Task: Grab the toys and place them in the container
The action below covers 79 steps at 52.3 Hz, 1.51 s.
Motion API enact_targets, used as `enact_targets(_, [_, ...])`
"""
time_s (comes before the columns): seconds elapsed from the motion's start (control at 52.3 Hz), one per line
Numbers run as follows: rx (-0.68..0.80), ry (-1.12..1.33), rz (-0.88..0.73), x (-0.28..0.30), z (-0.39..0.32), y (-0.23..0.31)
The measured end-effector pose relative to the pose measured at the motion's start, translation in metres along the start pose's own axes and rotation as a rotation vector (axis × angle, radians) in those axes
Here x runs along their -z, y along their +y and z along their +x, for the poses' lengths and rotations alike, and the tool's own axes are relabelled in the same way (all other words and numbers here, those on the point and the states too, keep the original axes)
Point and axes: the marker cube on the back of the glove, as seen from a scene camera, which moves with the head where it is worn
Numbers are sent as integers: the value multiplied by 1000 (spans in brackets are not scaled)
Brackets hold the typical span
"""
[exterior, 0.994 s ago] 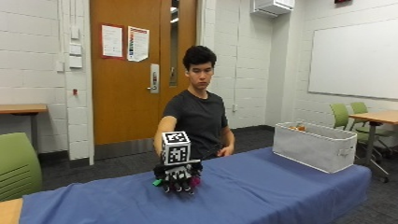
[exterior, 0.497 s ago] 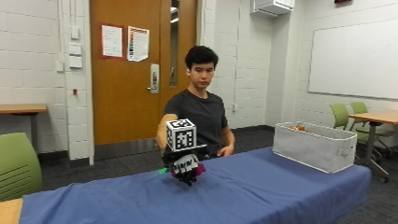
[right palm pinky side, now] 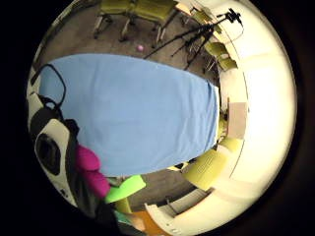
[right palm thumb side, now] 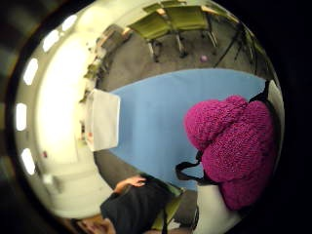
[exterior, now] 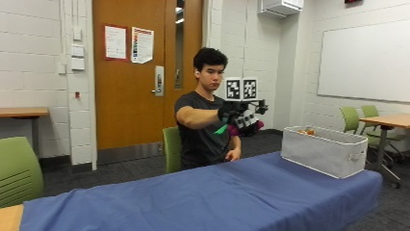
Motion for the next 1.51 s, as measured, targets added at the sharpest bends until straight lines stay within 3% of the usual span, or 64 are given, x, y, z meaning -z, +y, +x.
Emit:
enact_targets(0.439, [461, 50, 200, 96, -292, -41])
enact_targets(0.516, [539, -55, 171, 101, -354, -38])
enact_targets(0.573, [543, -92, 151, 102, -398, -34])
enact_targets(0.669, [423, -106, 138, 99, -475, -33])
enact_targets(0.745, [614, -24, 163, 87, -452, -53])
enact_targets(0.841, [763, -190, 119, 80, -462, -53])
enact_targets(0.936, [661, -143, 132, 63, -478, -60])
enact_targets(1.013, [678, -82, 105, 47, -480, -60])
enact_targets(1.089, [659, 18, 46, 33, -470, -64])
enact_targets(1.28, [567, -23, 55, 34, -451, -65])
enact_targets(1.376, [531, 88, 71, 33, -415, -63])
enact_targets(1.51, [479, 106, 79, 26, -390, -12])
